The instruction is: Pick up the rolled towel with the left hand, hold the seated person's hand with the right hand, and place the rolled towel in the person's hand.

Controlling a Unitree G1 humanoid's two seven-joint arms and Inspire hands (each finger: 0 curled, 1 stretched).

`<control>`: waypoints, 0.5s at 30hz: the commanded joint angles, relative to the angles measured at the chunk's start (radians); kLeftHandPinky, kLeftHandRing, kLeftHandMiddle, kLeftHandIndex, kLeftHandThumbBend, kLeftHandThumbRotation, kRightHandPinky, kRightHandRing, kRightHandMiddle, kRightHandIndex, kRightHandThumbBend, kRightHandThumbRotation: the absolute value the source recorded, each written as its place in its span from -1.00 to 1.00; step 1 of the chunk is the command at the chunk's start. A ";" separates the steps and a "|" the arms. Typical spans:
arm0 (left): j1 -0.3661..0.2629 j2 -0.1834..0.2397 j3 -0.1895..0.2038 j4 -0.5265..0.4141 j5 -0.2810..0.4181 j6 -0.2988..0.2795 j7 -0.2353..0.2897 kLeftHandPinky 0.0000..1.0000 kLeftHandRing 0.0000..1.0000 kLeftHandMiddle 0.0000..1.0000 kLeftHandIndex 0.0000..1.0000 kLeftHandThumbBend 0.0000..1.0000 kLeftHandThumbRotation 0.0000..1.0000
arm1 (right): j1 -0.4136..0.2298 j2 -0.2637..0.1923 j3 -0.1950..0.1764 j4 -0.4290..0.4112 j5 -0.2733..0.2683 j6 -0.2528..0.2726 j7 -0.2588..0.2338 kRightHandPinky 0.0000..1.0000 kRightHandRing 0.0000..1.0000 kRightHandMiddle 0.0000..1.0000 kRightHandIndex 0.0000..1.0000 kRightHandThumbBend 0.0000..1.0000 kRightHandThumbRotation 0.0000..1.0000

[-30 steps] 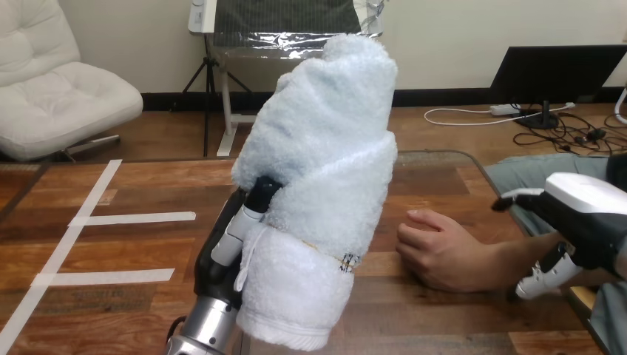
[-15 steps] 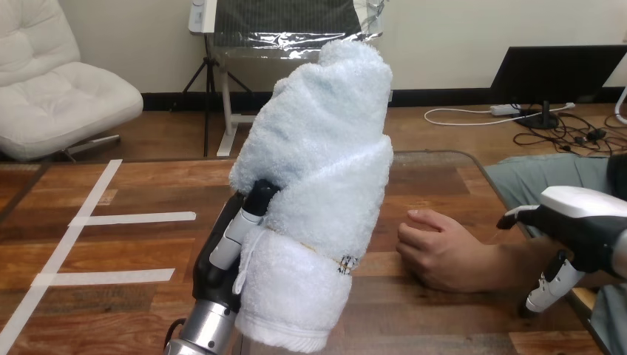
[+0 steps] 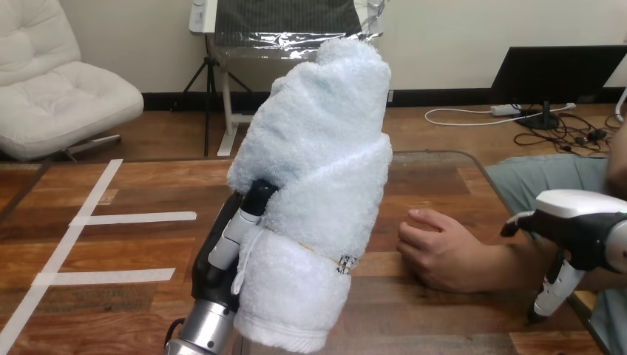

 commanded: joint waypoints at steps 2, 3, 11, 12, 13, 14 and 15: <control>-0.026 -0.102 0.008 -0.047 -0.029 -0.018 0.001 -0.50 -0.38 -0.22 -0.07 0.54 -0.96 | -0.077 -0.042 0.018 0.036 -0.019 -0.036 -0.014 0.82 0.91 0.90 0.80 0.66 -1.00; -0.025 -0.104 0.009 -0.048 -0.029 -0.019 0.004 -0.50 -0.38 -0.22 -0.08 0.54 -0.96 | -0.081 -0.044 0.022 0.043 -0.022 -0.042 -0.015 0.82 0.91 0.90 0.79 0.66 -1.00; -0.024 -0.103 0.008 -0.045 -0.033 -0.021 -0.005 -0.51 -0.40 -0.23 -0.09 0.58 -0.96 | -0.094 -0.043 0.036 0.067 -0.036 -0.059 -0.014 0.82 0.92 0.90 0.79 0.65 -0.98; -0.025 -0.103 0.007 -0.043 -0.030 -0.025 -0.011 -0.51 -0.40 -0.23 -0.09 0.58 -0.96 | -0.098 -0.043 0.040 0.072 -0.041 -0.063 -0.013 0.83 0.92 0.90 0.79 0.65 -0.97; -0.025 -0.102 0.007 -0.042 -0.028 -0.028 -0.014 -0.51 -0.40 -0.23 -0.08 0.56 -0.95 | -0.100 -0.044 0.042 0.075 -0.044 -0.066 -0.012 0.83 0.92 0.90 0.79 0.64 -0.96; -0.025 -0.102 0.007 -0.041 -0.027 -0.030 -0.016 -0.51 -0.39 -0.23 -0.08 0.56 -0.95 | -0.101 -0.044 0.044 0.077 -0.046 -0.068 -0.012 0.83 0.92 0.90 0.79 0.63 -0.95; -0.025 -0.101 0.007 -0.040 -0.027 -0.030 -0.017 -0.51 -0.39 -0.23 -0.08 0.56 -0.95 | -0.104 -0.044 0.049 0.082 -0.052 -0.071 -0.013 0.83 0.92 0.90 0.79 0.63 -0.95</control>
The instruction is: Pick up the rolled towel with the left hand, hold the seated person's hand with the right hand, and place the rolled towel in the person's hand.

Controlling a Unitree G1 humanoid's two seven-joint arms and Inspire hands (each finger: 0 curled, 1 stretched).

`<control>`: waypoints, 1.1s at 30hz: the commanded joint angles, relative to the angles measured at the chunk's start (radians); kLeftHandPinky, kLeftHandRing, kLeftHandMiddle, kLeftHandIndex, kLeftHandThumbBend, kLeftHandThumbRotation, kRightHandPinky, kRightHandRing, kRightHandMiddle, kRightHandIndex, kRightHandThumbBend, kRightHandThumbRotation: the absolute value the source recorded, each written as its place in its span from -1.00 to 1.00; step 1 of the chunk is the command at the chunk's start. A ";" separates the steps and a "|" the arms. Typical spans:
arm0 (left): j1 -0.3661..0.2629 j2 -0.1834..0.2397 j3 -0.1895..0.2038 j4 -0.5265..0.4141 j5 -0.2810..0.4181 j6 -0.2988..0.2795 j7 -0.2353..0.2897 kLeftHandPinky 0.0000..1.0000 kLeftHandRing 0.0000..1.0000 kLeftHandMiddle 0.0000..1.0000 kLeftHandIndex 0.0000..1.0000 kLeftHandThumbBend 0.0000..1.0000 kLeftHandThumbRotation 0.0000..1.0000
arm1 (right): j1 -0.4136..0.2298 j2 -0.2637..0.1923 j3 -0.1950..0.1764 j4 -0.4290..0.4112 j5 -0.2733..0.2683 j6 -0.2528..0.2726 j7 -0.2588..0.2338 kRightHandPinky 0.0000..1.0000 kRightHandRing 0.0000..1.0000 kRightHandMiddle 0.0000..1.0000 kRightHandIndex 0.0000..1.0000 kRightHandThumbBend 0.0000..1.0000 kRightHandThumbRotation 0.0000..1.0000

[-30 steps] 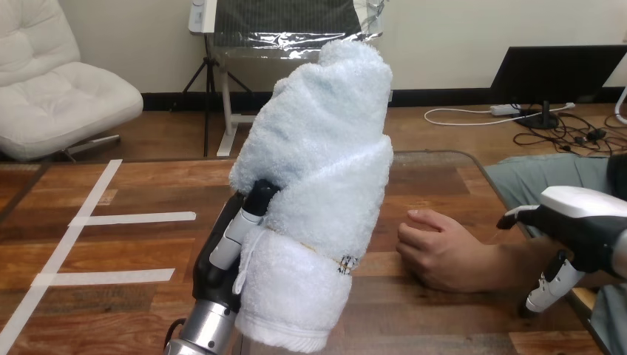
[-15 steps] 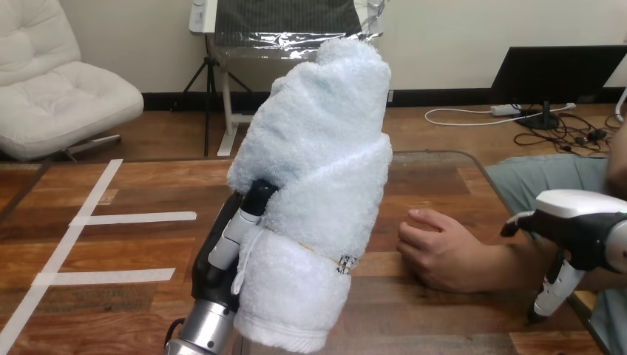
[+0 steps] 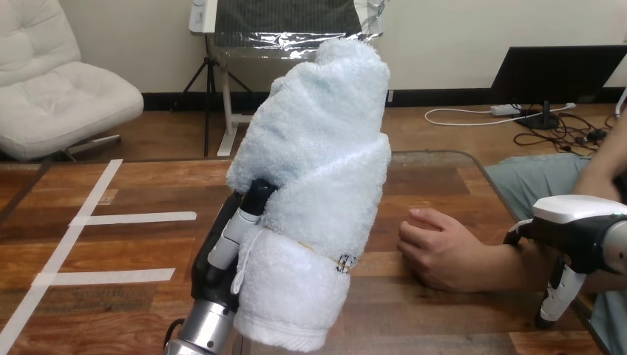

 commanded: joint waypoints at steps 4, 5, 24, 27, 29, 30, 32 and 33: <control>-0.022 -0.101 0.006 -0.042 -0.027 -0.028 -0.025 -0.51 -0.39 -0.23 -0.08 0.56 -0.95 | -0.079 -0.028 0.028 0.037 -0.039 -0.020 -0.017 0.84 0.92 0.91 0.79 0.62 -0.91; -0.021 -0.101 0.005 -0.043 -0.027 -0.028 -0.025 -0.51 -0.39 -0.23 -0.08 0.55 -0.94 | -0.079 -0.029 0.029 0.038 -0.040 -0.022 -0.018 0.84 0.92 0.91 0.79 0.62 -0.90; -0.015 -0.103 0.005 -0.047 -0.031 -0.033 -0.021 -0.52 -0.40 -0.23 -0.09 0.56 -0.94 | -0.102 -0.007 0.065 0.085 -0.076 -0.034 -0.026 0.90 0.94 0.92 0.81 0.58 -0.81; -0.012 -0.104 0.004 -0.050 -0.028 -0.034 -0.015 -0.52 -0.40 -0.23 -0.09 0.57 -0.95 | -0.108 -0.005 0.074 0.098 -0.079 -0.040 -0.031 0.90 0.93 0.92 0.80 0.56 -0.81; -0.010 -0.105 0.003 -0.053 -0.027 -0.034 -0.011 -0.52 -0.40 -0.23 -0.09 0.58 -0.95 | -0.112 -0.003 0.080 0.106 -0.082 -0.044 -0.034 0.90 0.93 0.92 0.80 0.55 -0.81; -0.010 -0.105 0.003 -0.054 -0.028 -0.033 -0.011 -0.52 -0.40 -0.23 -0.09 0.58 -0.95 | -0.114 -0.003 0.083 0.110 -0.083 -0.047 -0.035 0.90 0.93 0.91 0.80 0.55 -0.81; -0.009 -0.104 0.002 -0.055 -0.026 -0.033 -0.010 -0.52 -0.40 -0.24 -0.09 0.58 -0.95 | -0.118 -0.001 0.089 0.117 -0.086 -0.049 -0.037 0.89 0.92 0.91 0.80 0.54 -0.81; -0.008 -0.103 0.001 -0.056 -0.025 -0.033 -0.010 -0.52 -0.41 -0.24 -0.09 0.58 -0.94 | -0.120 0.000 0.092 0.120 -0.087 -0.049 -0.037 0.89 0.91 0.90 0.80 0.52 -0.82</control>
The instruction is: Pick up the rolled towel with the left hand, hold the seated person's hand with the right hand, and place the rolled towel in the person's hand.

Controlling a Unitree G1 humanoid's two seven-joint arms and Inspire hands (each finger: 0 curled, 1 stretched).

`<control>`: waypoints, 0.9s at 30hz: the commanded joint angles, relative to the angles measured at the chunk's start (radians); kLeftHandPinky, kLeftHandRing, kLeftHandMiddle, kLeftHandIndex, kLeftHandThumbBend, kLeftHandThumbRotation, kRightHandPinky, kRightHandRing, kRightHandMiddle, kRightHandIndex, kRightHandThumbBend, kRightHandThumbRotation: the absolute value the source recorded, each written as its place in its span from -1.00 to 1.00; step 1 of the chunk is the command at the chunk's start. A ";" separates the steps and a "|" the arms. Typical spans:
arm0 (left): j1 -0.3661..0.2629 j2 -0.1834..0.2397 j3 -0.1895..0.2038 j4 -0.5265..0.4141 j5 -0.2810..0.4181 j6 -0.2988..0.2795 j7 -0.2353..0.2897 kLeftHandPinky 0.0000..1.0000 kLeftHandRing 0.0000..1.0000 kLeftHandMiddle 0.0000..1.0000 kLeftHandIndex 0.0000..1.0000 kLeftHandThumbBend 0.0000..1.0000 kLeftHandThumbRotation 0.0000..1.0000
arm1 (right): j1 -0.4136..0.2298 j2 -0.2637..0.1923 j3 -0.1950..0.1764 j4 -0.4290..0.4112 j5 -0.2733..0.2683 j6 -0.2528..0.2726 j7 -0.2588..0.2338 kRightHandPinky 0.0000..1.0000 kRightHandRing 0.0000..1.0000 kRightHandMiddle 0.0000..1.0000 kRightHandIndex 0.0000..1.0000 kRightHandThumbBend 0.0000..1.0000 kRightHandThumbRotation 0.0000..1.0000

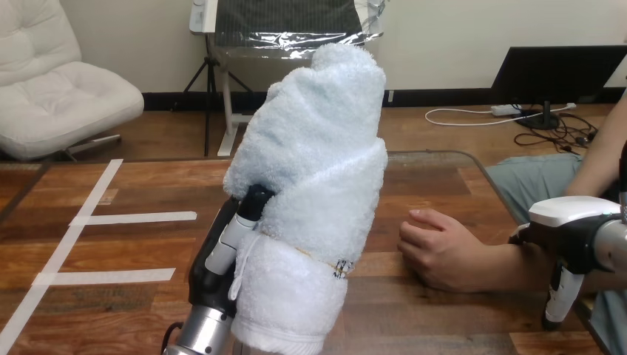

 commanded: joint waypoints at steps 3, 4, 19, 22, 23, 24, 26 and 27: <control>-0.026 -0.105 0.002 -0.056 -0.026 -0.020 -0.001 -0.53 -0.41 -0.24 -0.09 0.57 -0.94 | -0.075 0.004 0.029 0.044 -0.022 -0.008 -0.019 0.88 0.89 0.89 0.79 0.50 -0.82; -0.026 -0.105 0.002 -0.056 -0.027 -0.020 -0.001 -0.53 -0.41 -0.24 -0.09 0.57 -0.94 | -0.076 0.004 0.031 0.047 -0.022 -0.009 -0.020 0.87 0.89 0.89 0.79 0.49 -0.82; -0.022 -0.108 0.003 -0.060 -0.035 -0.017 0.009 -0.53 -0.41 -0.24 -0.10 0.53 -0.97 | -0.096 0.020 0.071 0.132 -0.010 -0.075 -0.090 0.56 0.60 0.67 0.70 0.44 -0.91; -0.023 -0.106 0.003 -0.060 -0.033 -0.020 0.009 -0.54 -0.41 -0.24 -0.10 0.54 -0.97 | -0.096 0.026 0.073 0.144 -0.001 -0.079 -0.105 0.49 0.56 0.63 0.68 0.44 -0.93; -0.024 -0.104 0.004 -0.058 -0.033 -0.021 0.006 -0.54 -0.41 -0.24 -0.10 0.54 -0.97 | -0.096 0.030 0.074 0.149 0.001 -0.079 -0.110 0.48 0.54 0.62 0.67 0.43 -0.94; -0.025 -0.103 0.004 -0.057 -0.034 -0.021 0.004 -0.54 -0.41 -0.24 -0.10 0.54 -0.97 | -0.097 0.032 0.075 0.152 0.002 -0.080 -0.114 0.45 0.53 0.60 0.66 0.43 -0.95; -0.025 -0.101 0.005 -0.057 -0.035 -0.020 0.002 -0.54 -0.41 -0.24 -0.10 0.55 -0.96 | -0.097 0.039 0.076 0.160 0.007 -0.080 -0.125 0.41 0.51 0.58 0.65 0.43 -0.96; -0.025 -0.101 0.006 -0.058 -0.036 -0.019 0.002 -0.53 -0.41 -0.24 -0.10 0.55 -0.96 | -0.096 0.042 0.075 0.164 0.009 -0.080 -0.131 0.37 0.48 0.56 0.64 0.43 -0.97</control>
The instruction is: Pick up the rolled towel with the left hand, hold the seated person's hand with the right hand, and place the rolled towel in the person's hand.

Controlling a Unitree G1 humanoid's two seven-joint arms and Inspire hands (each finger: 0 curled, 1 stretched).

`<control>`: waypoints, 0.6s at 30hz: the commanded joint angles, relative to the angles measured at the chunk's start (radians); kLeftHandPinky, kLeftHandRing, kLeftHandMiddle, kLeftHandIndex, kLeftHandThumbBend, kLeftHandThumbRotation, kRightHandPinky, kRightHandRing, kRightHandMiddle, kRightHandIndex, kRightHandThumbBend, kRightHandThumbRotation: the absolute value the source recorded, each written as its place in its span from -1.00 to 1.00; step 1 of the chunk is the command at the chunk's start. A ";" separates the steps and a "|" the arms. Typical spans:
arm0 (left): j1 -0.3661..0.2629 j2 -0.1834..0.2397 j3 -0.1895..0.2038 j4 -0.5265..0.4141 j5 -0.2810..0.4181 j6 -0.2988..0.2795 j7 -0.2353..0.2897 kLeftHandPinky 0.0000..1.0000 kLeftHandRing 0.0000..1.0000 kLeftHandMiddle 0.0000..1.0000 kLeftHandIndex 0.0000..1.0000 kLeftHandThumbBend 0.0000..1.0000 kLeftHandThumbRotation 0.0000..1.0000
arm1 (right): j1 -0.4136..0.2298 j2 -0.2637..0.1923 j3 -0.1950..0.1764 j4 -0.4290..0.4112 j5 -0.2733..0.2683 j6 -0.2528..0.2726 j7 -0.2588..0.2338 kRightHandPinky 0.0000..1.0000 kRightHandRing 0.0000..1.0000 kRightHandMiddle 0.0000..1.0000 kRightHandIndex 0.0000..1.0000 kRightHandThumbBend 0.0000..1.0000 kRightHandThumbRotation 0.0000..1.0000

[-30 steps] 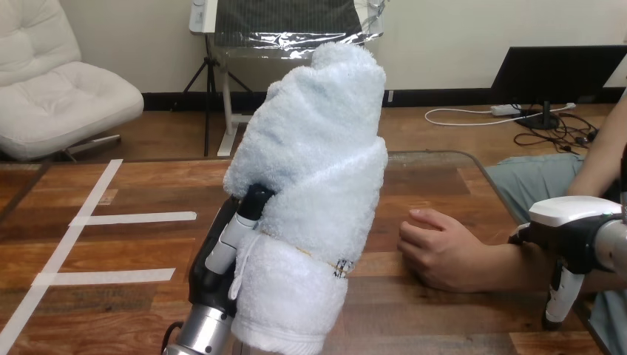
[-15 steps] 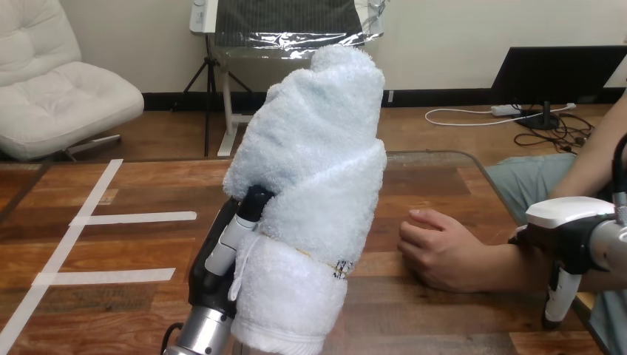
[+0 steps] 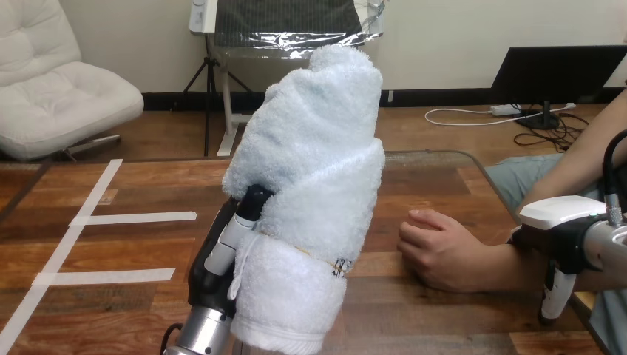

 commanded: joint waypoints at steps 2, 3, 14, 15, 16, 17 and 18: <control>-0.028 -0.100 0.007 -0.059 -0.034 -0.017 -0.012 -0.53 -0.41 -0.24 -0.09 0.56 -0.95 | -0.042 0.039 0.007 0.043 0.019 -0.004 -0.039 0.28 0.42 0.51 0.61 0.43 -0.98; -0.028 -0.100 0.008 -0.058 -0.036 -0.016 -0.013 -0.53 -0.41 -0.24 -0.09 0.57 -0.95 | -0.041 0.042 0.007 0.046 0.022 -0.005 -0.043 0.25 0.39 0.48 0.59 0.43 -0.99; -0.022 -0.093 0.005 -0.074 -0.031 -0.018 0.000 -0.52 -0.40 -0.24 -0.08 0.60 -0.96 | -0.037 0.065 0.017 0.092 0.035 -0.037 -0.105 0.09 0.19 0.30 0.44 0.45 -1.00; -0.022 -0.093 0.005 -0.076 -0.033 -0.016 0.003 -0.52 -0.40 -0.24 -0.08 0.61 -0.96 | -0.038 0.067 0.019 0.098 0.034 -0.040 -0.111 0.05 0.14 0.26 0.42 0.46 -1.00; -0.021 -0.093 0.005 -0.078 -0.034 -0.015 0.004 -0.52 -0.40 -0.24 -0.08 0.61 -0.96 | -0.038 0.068 0.020 0.102 0.033 -0.042 -0.115 0.01 0.10 0.22 0.40 0.46 -1.00; -0.020 -0.092 0.005 -0.081 -0.034 -0.013 0.007 -0.53 -0.40 -0.24 -0.08 0.61 -0.96 | -0.038 0.074 0.020 0.111 0.035 -0.042 -0.124 -0.01 0.07 0.20 0.38 0.46 -1.00; -0.019 -0.092 0.005 -0.082 -0.035 -0.012 0.009 -0.53 -0.40 -0.24 -0.08 0.61 -0.96 | -0.038 0.078 0.019 0.117 0.037 -0.042 -0.129 -0.07 0.01 0.15 0.36 0.47 -1.00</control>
